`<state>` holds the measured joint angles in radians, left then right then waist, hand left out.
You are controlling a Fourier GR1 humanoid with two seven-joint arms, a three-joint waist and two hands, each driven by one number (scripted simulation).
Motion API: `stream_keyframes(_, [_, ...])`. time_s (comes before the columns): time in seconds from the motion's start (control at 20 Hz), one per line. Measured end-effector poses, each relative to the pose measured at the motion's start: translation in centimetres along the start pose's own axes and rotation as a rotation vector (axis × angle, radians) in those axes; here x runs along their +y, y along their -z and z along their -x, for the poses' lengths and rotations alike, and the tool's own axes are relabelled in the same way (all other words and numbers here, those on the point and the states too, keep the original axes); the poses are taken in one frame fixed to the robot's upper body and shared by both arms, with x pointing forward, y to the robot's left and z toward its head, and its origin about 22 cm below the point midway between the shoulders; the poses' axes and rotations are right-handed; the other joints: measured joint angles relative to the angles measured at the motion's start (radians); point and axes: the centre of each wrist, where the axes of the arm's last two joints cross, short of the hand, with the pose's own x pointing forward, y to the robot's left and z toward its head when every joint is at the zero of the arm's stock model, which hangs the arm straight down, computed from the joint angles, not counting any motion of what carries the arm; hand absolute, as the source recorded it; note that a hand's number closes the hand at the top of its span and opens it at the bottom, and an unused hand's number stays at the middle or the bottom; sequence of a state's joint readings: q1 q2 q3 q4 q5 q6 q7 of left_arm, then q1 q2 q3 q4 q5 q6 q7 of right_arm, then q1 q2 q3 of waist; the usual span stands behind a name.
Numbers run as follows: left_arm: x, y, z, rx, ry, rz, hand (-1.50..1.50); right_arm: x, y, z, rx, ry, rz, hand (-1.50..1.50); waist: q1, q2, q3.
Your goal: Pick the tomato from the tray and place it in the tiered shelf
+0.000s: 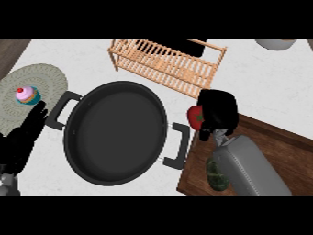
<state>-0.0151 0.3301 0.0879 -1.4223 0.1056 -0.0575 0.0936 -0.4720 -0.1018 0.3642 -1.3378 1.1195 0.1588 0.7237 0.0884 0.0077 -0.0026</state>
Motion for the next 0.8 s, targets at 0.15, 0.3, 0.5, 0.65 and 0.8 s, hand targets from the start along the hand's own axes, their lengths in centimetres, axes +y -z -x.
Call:
stream_keyframes(0.15, [-0.2, 0.7, -0.4, -0.005, 0.011, -0.004, 0.00, -1.5, -1.1, -4.6, -0.036, 0.018, 0.049, 1.50, 0.017, 0.004, 0.000])
stream_keyframes(0.3, [-0.8, 1.2, -0.8, -0.009, 0.002, 0.018, 0.00, -3.5, -2.7, -8.4, -0.069, 0.083, 0.101, 1.50, 0.023, 0.002, 0.001])
stream_keyframes(0.5, [-1.2, 1.4, -0.8, 0.000, 0.000, 0.028, 0.00, -6.3, -4.7, -11.6, -0.127, 0.195, 0.144, 1.50, 0.020, -0.002, 0.001])
stream_keyframes(0.65, [-0.9, 1.5, -0.4, 0.009, -0.003, 0.012, 0.00, -8.6, -6.2, -13.0, -0.185, 0.290, 0.164, 1.50, 0.006, -0.005, 0.001])
stream_keyframes(0.8, [-0.6, 1.4, -0.1, 0.015, -0.006, 0.004, 0.00, -10.4, -7.5, -14.0, -0.230, 0.367, 0.206, 1.50, -0.005, -0.009, 0.001])
